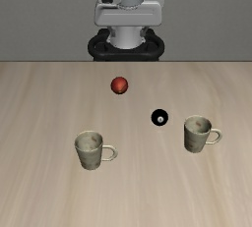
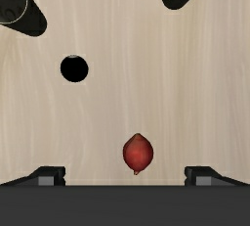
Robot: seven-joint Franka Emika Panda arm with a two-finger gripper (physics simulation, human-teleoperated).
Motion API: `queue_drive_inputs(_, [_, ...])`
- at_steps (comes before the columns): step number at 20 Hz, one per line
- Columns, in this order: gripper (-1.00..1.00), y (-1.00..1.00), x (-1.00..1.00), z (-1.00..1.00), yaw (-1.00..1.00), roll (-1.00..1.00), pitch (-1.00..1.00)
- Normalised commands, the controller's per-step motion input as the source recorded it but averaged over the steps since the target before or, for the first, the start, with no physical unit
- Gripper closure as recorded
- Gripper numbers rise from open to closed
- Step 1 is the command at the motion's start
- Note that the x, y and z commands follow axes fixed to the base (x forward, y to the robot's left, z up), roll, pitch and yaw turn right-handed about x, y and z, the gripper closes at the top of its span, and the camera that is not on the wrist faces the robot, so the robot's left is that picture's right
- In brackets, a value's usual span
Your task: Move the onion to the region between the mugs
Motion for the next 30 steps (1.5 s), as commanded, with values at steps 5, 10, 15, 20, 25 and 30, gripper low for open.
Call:
queue_drive_inputs(5, [-1.00,-0.40,-0.60,0.00,0.00,0.00,0.00])
queue_drive_inputs(10, [-1.00,0.00,-0.40,-0.60,0.00,0.00,0.00])
queue_drive_inputs(15, [-1.00,0.00,0.00,-1.00,0.00,0.00,0.00])
queue_drive_inputs(20, [-1.00,0.00,0.00,-1.00,0.00,0.00,0.00])
queue_drive_inputs(25, [-1.00,0.00,0.00,-1.00,0.00,0.00,0.00])
queue_drive_inputs(30, [1.00,0.00,0.00,-0.40,0.00,0.00,0.00])
